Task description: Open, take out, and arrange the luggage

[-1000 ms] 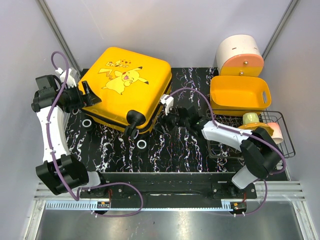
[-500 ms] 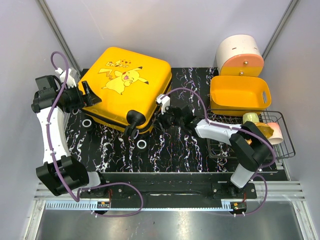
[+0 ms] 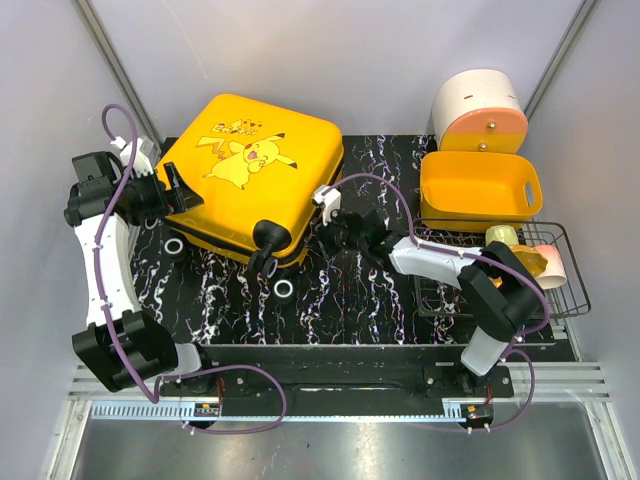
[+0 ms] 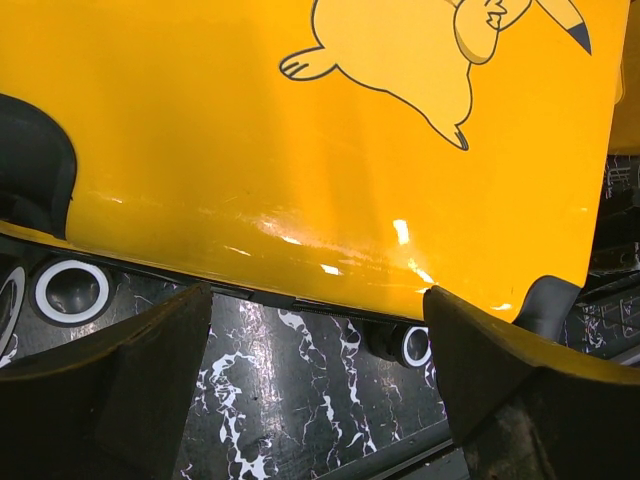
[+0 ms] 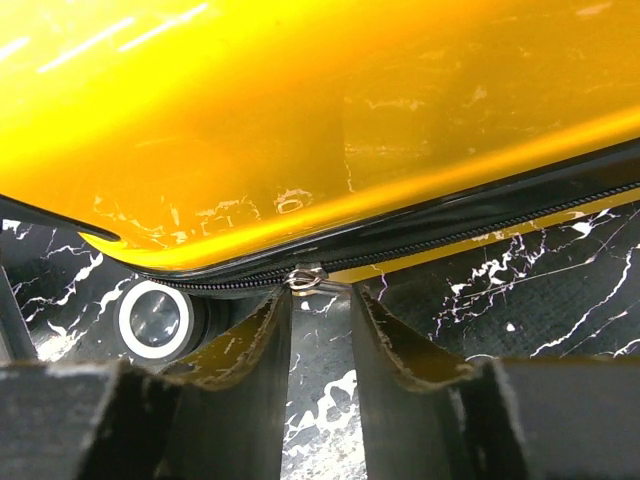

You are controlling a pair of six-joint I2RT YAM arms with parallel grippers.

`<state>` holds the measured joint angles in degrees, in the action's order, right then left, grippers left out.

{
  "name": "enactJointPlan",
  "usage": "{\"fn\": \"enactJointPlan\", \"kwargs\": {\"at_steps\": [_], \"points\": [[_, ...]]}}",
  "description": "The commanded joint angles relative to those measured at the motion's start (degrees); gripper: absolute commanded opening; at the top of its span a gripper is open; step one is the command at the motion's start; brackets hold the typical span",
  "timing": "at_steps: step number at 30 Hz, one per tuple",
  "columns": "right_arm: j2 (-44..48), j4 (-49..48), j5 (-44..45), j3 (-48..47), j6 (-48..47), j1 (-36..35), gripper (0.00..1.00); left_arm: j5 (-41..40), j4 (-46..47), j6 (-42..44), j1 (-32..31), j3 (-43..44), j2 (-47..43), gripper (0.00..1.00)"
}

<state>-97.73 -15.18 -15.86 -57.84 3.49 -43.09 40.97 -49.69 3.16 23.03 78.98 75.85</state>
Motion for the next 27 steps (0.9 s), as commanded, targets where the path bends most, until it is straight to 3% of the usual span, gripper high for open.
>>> {"fn": "enactJointPlan", "kwargs": {"at_steps": [1,3,7,18,27], "points": [[1.23,-4.16,-2.16,-2.27,1.08,0.73,0.47,1.30,2.41,-0.26,0.44,0.12,-0.71,0.90],[1.32,-4.33,-2.86,-2.45,2.48,0.73,0.51,1.48,2.32,-0.43,0.35,0.03,-0.71,0.90],[0.79,-3.89,-0.94,-3.15,2.93,0.73,0.49,1.48,2.85,-0.78,0.35,-0.23,-0.71,0.90],[-0.79,-1.52,7.76,-3.68,-0.14,1.25,0.22,1.04,2.93,-0.35,0.53,0.12,0.17,0.89],[-0.53,-0.90,8.48,-4.47,-2.52,5.90,0.04,-0.72,2.93,0.97,1.23,2.05,2.54,0.88]]}}
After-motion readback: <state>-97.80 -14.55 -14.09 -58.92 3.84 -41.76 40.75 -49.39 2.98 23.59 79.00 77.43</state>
